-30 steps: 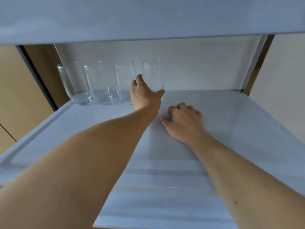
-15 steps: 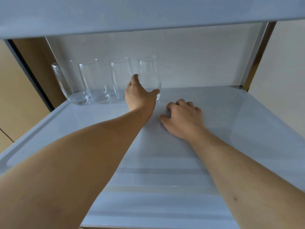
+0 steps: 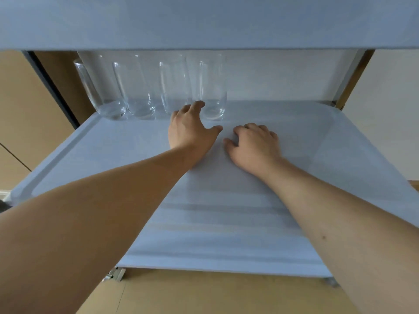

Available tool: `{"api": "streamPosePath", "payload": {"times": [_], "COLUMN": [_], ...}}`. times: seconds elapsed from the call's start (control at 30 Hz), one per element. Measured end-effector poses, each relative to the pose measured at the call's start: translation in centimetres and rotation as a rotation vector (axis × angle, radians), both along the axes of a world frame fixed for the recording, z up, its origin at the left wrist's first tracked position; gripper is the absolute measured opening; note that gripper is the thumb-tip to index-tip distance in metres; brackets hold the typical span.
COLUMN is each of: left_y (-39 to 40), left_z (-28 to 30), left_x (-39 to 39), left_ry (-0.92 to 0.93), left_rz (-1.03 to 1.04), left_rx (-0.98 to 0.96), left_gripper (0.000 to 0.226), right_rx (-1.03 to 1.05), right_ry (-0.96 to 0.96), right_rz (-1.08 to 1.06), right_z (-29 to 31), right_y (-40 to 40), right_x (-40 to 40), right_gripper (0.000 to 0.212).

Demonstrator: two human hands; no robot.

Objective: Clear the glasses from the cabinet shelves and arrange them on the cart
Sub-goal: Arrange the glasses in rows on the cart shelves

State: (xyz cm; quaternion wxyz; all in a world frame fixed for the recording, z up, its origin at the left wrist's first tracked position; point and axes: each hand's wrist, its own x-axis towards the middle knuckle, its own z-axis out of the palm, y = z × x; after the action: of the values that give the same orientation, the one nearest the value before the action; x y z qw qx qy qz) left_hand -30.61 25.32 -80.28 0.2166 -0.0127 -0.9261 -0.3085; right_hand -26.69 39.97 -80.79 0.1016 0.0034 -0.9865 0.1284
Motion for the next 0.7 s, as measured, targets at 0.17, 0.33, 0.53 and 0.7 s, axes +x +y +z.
{"api": "streamPosePath", "payload": {"times": [0.17, 0.33, 0.53, 0.7], "left_y": [-0.8, -1.8, -2.4, -2.5], "left_z": [1.1, 4.0, 7.5, 11.9], "left_x": [3.1, 7.6, 15.3, 21.1], "left_ry": [-0.191, -0.27, -0.444, -0.534], "left_rz": [-0.054, -0.084, -0.127, -0.15], "left_rx": [-0.165, -0.24, -0.282, -0.302], "left_gripper": [0.075, 0.065, 0.065, 0.065], "right_rx": [0.024, 0.05, 0.058, 0.058], "right_ry": [-0.086, -0.241, -0.337, -0.438], "right_rz": [0.006, -0.041, -0.057, -0.046], "right_z": [0.7, 3.3, 7.9, 12.7], "right_y": [-0.8, -1.1, -0.9, -0.1], "right_x": [3.7, 7.8, 14.2, 19.5], "right_gripper": [0.042, 0.051, 0.054, 0.054]}}
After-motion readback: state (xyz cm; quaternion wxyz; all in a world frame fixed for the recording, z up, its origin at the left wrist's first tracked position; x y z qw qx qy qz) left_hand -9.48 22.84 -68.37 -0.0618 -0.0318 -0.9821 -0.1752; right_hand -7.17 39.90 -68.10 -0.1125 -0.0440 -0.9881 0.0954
